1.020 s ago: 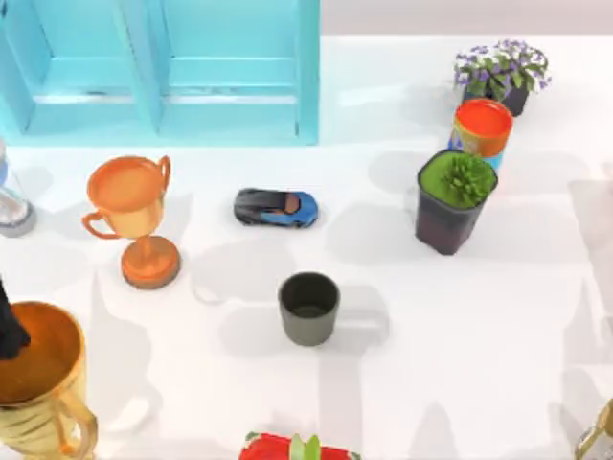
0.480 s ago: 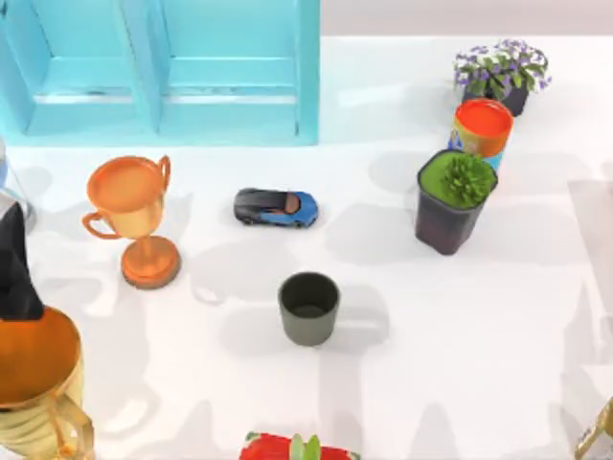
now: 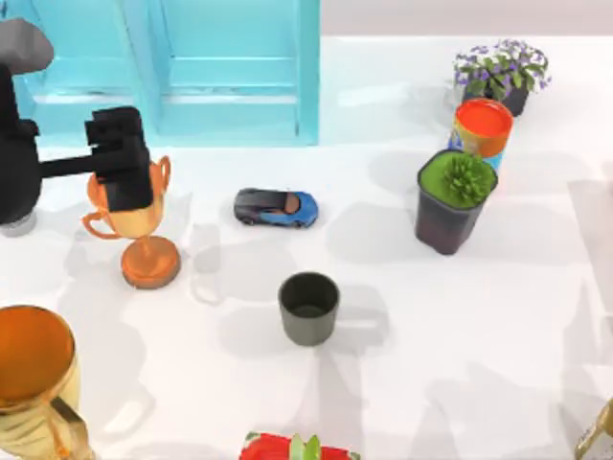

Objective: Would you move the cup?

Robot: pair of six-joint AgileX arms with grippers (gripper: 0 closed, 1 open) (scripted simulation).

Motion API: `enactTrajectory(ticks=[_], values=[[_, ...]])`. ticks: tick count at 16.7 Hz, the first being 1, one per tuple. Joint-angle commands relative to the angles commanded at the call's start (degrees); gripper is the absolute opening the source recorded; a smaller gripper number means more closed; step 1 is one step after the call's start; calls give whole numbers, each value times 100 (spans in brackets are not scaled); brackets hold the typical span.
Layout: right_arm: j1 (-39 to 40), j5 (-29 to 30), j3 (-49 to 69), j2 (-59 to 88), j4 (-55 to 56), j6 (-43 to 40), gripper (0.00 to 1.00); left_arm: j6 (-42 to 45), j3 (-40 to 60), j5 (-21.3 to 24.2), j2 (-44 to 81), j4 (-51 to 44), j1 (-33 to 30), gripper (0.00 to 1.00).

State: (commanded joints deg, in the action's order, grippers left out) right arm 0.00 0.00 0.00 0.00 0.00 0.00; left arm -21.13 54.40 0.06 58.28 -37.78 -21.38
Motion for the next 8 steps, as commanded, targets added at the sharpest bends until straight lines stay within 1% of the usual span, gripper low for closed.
enactTrajectory(ticks=[8], values=[[0, 0, 0, 0, 0, 0, 100, -1489, 3837, 2, 4219, -2740, -1582, 100]])
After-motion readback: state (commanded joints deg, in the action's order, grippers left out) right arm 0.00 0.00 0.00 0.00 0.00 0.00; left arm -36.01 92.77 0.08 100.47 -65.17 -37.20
